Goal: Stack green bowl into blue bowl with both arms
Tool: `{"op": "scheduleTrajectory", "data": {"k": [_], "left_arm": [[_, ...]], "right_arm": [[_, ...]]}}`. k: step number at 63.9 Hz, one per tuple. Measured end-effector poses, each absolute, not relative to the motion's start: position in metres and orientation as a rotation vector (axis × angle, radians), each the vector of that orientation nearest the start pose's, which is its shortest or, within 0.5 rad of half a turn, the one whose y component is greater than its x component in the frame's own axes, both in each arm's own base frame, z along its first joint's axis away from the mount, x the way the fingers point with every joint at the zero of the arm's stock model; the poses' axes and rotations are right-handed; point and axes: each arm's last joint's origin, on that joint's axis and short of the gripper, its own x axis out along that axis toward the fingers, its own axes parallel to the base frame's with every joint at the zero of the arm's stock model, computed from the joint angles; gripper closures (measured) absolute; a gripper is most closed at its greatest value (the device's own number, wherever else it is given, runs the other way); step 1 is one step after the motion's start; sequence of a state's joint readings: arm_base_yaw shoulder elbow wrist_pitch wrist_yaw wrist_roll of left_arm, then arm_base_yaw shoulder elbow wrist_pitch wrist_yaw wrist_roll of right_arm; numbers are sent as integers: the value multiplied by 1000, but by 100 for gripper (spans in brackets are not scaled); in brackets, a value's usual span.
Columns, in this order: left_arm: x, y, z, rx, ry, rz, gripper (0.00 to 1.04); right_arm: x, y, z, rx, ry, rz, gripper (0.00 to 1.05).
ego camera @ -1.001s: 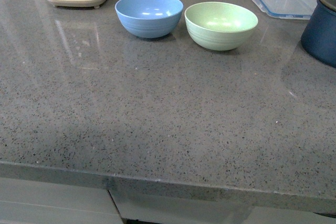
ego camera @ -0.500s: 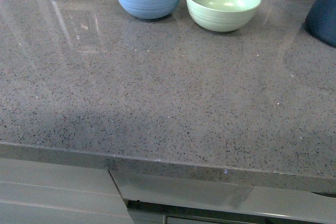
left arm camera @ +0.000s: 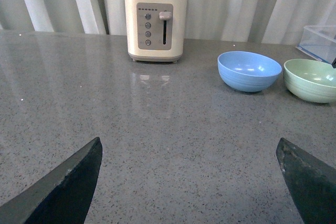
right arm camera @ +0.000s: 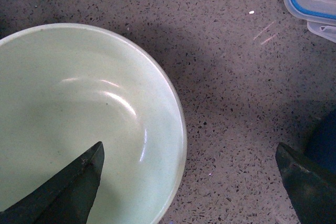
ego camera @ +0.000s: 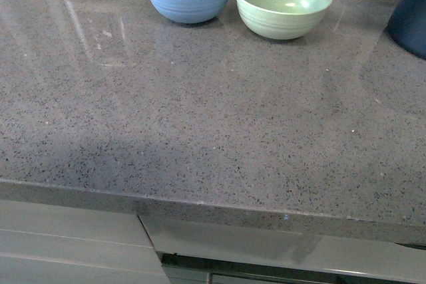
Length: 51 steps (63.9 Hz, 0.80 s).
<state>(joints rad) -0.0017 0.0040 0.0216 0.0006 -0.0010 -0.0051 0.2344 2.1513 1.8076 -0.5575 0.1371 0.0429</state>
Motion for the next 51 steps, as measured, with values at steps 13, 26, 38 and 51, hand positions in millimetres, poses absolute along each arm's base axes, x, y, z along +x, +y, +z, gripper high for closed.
{"op": "scheduleTrajectory", "data": {"k": [13,26,38,51], "left_arm": [[97,0,171,-5,-18,-1,7],[97,0,171,-5,-18,-1,7],[97,0,171,-5,-18,-1,7],[97,0,171,-5,-18,-1,7]], "right_arm": [[467,108,211,-139,904,81,10],[470,108,199,-144,922,81,10],[471,110,191,-143,927,85,10],[463,114,173,-131,970,103,37]]}}
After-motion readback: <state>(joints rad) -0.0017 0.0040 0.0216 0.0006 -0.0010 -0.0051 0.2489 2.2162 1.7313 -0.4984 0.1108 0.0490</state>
